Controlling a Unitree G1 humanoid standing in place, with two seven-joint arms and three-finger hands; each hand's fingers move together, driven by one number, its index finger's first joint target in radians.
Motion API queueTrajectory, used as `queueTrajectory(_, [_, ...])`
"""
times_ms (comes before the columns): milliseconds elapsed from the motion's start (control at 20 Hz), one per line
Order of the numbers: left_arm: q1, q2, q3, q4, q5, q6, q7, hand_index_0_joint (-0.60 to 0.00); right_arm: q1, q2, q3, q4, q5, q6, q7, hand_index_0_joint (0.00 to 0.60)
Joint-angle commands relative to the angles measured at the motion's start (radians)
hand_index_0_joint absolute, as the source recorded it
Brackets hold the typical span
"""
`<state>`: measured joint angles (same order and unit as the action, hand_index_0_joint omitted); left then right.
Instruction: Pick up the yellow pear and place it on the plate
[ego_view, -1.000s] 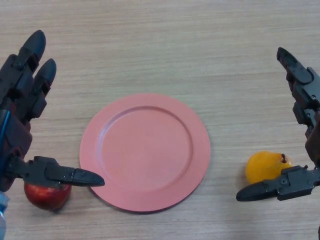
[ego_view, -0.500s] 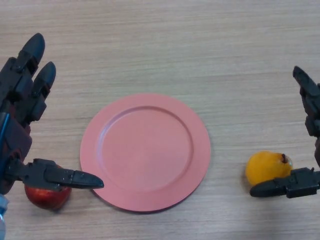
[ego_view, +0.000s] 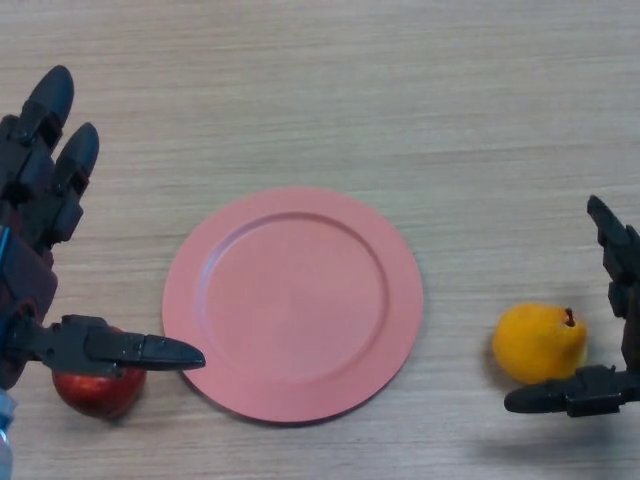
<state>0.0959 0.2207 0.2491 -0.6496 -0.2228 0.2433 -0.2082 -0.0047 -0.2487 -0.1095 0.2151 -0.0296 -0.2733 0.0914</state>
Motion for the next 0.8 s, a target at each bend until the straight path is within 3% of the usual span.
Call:
queueTrajectory(50, [-0.010, 0.018, 0.052, -0.063, -0.038, -0.122, 0.036, 0.000, -0.043, -0.044, -0.042, 0.010, -0.012, -0.190, -0.066, 0.000])
queueTrajectory(350, [-0.002, 0.013, 0.047, -0.088, -0.011, -0.107, 0.034, 0.000, -0.025, -0.027, -0.007, 0.083, -0.037, -0.205, -0.100, 0.000])
queueTrajectory(400, [-0.002, 0.013, 0.047, -0.087, -0.011, -0.108, 0.034, 0.000, -0.023, -0.027, -0.007, 0.081, -0.041, -0.201, -0.102, 0.099])
queueTrajectory(550, [0.000, 0.010, 0.051, -0.076, -0.016, -0.125, 0.041, 0.000, 0.011, -0.022, -0.008, 0.023, -0.045, -0.098, -0.106, 0.500])
queueTrajectory(600, [0.001, 0.010, 0.054, -0.071, -0.020, -0.129, 0.044, 0.000, 0.035, -0.015, -0.010, -0.029, -0.031, -0.032, -0.098, 0.582])
queueTrajectory(800, [0.005, 0.007, 0.046, -0.074, -0.010, -0.124, 0.053, 0.000, 0.082, 0.001, -0.011, -0.161, 0.017, 0.090, -0.049, 0.600])
